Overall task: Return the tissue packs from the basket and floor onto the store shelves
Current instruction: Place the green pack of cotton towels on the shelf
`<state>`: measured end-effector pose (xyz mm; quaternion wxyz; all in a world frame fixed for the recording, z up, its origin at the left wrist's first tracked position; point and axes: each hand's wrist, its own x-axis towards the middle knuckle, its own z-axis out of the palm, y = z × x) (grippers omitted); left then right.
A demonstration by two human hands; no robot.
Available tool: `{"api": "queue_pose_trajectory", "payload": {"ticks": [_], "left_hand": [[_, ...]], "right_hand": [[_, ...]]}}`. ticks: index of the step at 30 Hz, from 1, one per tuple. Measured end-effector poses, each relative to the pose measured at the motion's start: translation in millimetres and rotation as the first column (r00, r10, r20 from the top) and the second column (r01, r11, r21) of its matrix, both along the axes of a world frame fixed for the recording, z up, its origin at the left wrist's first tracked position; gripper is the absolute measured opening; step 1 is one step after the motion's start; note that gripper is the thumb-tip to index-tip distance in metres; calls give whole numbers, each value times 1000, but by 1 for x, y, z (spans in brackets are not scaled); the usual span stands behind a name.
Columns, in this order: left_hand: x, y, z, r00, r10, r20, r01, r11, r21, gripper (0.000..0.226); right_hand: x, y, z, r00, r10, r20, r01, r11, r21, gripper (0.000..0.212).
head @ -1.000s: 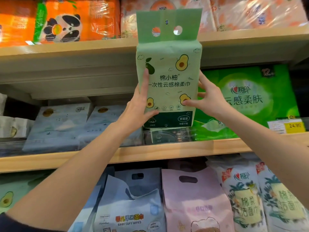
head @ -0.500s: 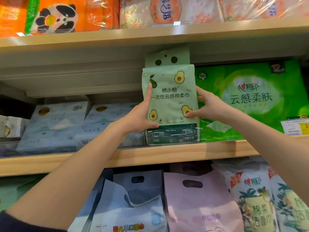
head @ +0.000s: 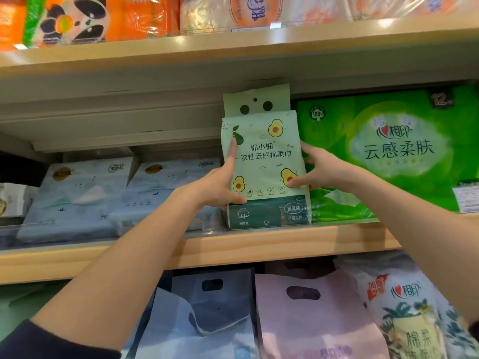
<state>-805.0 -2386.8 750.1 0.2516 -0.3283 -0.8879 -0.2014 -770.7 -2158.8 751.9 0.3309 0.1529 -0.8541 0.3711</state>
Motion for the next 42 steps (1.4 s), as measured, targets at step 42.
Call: {"api": "queue_pose_trajectory", "payload": {"ticks": [42], "left_hand": [[63, -44, -16, 963, -263, -57, 269, 952, 148, 107]], "right_hand": [[76, -23, -26, 961, -257, -105, 271, 951, 149, 105]]}}
